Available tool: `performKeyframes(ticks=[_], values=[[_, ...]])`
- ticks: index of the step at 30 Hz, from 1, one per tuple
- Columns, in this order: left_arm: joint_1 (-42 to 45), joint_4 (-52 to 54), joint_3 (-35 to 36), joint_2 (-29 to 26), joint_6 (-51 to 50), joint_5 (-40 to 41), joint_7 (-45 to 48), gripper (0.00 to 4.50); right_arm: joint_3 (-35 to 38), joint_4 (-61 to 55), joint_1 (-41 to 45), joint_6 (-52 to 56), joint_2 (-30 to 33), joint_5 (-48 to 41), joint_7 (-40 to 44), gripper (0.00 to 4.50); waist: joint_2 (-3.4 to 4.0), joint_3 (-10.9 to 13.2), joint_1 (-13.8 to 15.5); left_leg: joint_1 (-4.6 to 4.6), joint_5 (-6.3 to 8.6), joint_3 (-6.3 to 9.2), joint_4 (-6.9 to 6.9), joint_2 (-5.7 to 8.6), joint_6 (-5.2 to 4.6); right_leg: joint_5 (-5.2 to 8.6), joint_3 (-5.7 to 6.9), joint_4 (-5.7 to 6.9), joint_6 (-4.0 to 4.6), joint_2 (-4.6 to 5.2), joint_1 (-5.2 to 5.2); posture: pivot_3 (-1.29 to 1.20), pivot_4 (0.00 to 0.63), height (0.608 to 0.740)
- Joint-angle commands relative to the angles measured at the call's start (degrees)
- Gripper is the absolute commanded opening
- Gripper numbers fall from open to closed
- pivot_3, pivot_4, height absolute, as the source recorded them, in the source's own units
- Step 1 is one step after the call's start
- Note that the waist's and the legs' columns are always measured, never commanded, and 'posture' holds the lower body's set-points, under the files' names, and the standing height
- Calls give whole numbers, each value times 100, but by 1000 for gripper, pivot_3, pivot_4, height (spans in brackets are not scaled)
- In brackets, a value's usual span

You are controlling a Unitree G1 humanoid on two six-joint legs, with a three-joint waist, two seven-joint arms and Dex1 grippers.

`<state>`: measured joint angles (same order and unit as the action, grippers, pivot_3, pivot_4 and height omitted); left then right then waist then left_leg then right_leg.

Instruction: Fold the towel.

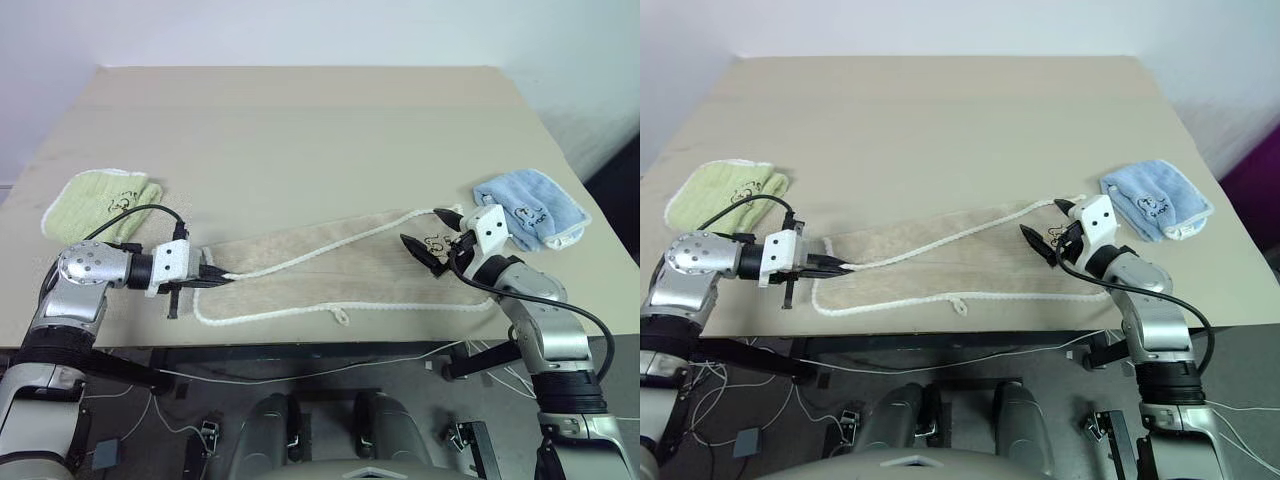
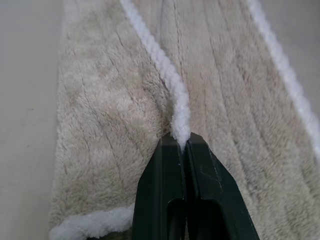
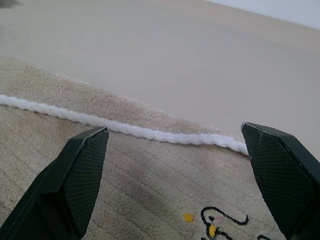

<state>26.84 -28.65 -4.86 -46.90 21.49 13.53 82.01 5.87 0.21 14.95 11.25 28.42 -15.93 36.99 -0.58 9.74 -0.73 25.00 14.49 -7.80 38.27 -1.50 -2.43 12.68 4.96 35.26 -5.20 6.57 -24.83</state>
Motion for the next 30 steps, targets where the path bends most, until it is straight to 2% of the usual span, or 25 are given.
performKeyframes(ticks=[1,9,14,21,27,30], values=[[-7,251,306,0,-337,270,-117,11,-8,-58,166,-213,50,71,64,4500,0,0,-2,0,0,0,0,0,0,0,0,0,0,0,0,0,150,740],[88,497,628,188,-1132,523,-532,11,-511,1186,1014,-1460,991,1443,200,4500,0,0,-4,0,0,0,2,1,0,1,0,0,-1,-1,0,0,150,740],[-19,636,755,210,-1292,554,-629,11,-1015,2984,1924,-2518,1445,2421,7,4500,1,1,-32,0,-1,-4,1,1,0,1,0,0,-2,-1,0,0,150,740],[-263,813,860,168,-1349,552,-695,11,-1447,4913,3019,-3402,1519,3119,-273,4500,5,5,-47,-2,-2,-10,0,-1,3,2,-3,-1,-3,-3,0,0,150,740],[-498,979,901,143,-1371,529,-768,11,-1670,5819,3568,-3748,1404,3404,-479,4500,7,6,-47,-2,-2,-10,0,-2,3,2,-4,-1,-2,-3,0,0,150,740],[-541,1026,917,145,-1394,527,-792,0,-1769,6018,3667,-3886,1388,3494,-441,3924,8,6,-46,-2,-3,-11,0,-1,4,2,-4,-1,-3,-3,1,0,150,740]])
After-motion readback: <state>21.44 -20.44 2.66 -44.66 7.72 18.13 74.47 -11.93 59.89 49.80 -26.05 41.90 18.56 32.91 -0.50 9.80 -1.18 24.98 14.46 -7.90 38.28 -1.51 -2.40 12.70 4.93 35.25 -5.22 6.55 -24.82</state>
